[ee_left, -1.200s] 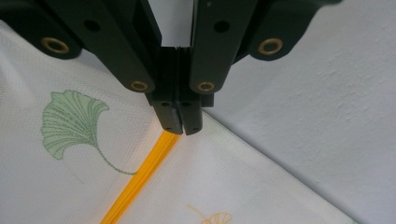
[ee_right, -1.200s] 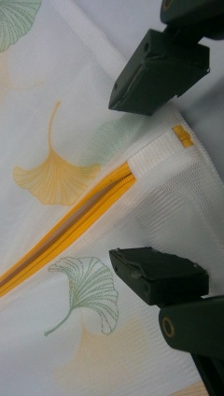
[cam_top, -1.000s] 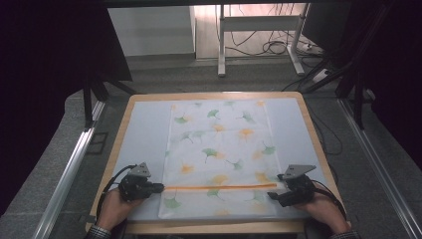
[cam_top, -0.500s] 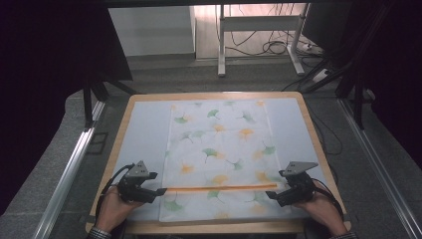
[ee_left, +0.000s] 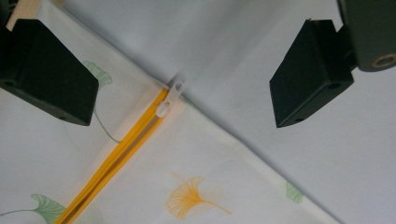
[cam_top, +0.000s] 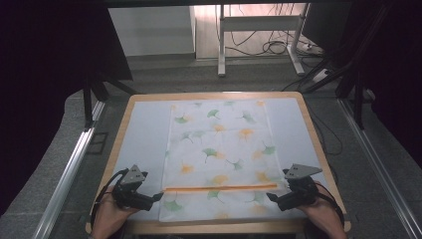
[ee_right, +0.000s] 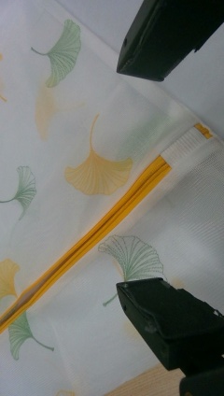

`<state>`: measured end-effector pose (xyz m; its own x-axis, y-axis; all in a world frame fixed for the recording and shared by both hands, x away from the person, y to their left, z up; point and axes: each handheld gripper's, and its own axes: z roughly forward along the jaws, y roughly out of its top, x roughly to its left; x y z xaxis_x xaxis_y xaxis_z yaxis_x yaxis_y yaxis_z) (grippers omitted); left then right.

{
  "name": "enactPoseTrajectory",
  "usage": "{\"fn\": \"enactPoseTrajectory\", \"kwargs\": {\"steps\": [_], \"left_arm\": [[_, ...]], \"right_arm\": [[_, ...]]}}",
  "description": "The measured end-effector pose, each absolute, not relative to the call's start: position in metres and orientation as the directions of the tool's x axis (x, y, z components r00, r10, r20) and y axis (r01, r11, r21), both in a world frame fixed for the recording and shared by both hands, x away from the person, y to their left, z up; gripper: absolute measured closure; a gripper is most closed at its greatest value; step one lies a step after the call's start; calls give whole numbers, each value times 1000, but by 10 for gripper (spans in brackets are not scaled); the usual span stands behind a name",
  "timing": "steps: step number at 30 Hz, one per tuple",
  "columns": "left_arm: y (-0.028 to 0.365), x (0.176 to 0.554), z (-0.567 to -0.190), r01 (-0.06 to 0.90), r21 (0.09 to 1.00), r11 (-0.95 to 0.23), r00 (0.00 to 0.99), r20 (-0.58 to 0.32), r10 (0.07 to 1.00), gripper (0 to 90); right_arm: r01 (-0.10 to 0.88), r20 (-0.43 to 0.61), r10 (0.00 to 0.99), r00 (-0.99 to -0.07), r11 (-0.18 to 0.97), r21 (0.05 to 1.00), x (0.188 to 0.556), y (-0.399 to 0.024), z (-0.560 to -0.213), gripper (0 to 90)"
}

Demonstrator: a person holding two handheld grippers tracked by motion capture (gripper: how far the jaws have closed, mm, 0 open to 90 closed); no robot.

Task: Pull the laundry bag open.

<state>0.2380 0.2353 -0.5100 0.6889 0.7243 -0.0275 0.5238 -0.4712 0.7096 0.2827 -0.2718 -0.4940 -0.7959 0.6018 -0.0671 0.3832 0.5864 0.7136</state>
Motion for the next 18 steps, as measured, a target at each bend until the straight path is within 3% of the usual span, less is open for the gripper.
{"fn": "enactPoseTrajectory", "kwargs": {"steps": [3, 18], "left_arm": [[240, 231, -511, 524, 710, -470, 686, -25, 727, 18], [256, 222, -523, 552, 670, -497, 627, 58, 776, 2]], "right_arm": [[384, -67, 606, -793, 581, 718, 277, -273, -494, 0], [381, -80, 602, -794, 597, 706, 274, -280, -499, 0]]}}
